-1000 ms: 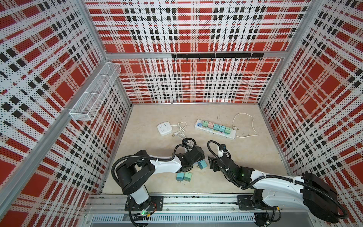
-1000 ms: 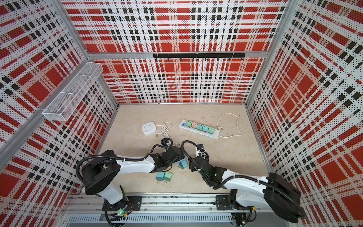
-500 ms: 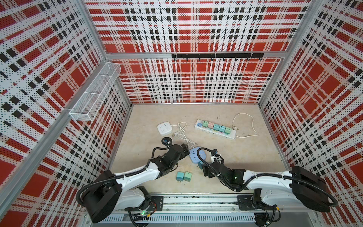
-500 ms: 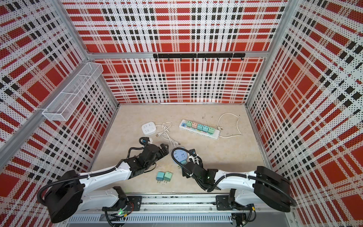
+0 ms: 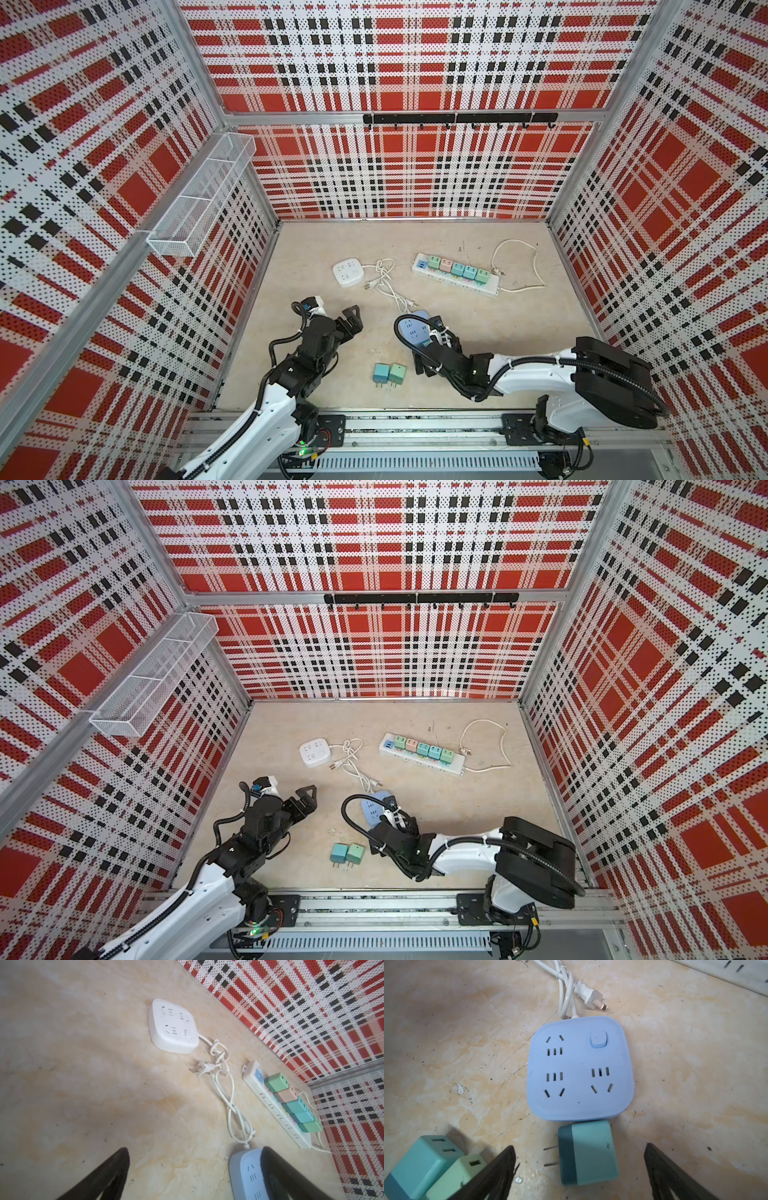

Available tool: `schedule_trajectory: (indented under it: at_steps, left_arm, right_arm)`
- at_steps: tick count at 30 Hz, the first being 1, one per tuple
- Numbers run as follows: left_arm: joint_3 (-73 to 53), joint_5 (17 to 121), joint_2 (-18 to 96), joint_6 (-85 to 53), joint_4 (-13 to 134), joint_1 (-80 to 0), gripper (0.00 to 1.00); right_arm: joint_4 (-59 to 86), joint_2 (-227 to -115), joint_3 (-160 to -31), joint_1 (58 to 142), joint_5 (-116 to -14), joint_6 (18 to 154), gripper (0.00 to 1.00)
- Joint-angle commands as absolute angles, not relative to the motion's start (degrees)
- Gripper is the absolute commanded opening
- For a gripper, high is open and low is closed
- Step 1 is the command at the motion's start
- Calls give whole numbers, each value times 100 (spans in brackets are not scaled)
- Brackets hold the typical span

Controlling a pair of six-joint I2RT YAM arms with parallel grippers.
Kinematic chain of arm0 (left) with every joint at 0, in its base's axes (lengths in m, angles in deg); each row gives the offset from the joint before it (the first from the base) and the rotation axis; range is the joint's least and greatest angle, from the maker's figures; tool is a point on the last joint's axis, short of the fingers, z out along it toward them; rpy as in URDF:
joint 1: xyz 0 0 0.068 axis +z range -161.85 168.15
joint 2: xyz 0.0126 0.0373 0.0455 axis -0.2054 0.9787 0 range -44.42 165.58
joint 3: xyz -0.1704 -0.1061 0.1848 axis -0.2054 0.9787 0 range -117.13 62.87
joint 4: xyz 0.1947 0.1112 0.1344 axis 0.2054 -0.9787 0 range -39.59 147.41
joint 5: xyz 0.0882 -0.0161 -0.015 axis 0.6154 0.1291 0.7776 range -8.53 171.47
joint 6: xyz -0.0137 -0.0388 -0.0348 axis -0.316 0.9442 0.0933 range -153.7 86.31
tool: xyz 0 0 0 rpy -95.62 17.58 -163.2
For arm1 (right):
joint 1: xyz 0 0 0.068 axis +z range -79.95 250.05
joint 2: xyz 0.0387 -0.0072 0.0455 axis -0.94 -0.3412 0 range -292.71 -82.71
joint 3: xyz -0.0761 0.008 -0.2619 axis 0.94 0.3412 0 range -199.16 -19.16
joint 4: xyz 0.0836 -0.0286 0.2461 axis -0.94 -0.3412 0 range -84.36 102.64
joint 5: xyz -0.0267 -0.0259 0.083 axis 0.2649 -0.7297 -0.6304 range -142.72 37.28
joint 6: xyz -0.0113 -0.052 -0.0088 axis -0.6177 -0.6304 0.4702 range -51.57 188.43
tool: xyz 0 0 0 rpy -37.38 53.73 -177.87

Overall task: Insert plugs into power strip
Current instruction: Rotate the plug at the bottom-center of the table.

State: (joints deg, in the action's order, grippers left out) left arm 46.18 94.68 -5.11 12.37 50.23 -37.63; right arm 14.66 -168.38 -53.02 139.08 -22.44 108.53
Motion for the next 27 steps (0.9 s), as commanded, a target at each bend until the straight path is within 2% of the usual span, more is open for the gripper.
schedule_trajectory:
  at_steps: [1,11,21,27]
  left_arm:
    - [4670,9070,-309,1078,4958,-3649,99]
    - [4705,8969,-144,1196,5205,-3639,99]
    - [4774,8885,-282,1261,5239,-3640,100]
    - [4800,8867,-285,1271,5288,-3641,99]
  right_arm:
    - [1401,-16868,-5381,13931,-2143,10867,97]
    - [666,-16340,-4985,13931,-1987,11059,90]
    - [-144,-15485,-4675,13931,-1700,11225,89]
    - [403,-15589,-4932,14000,-2109,10898,93]
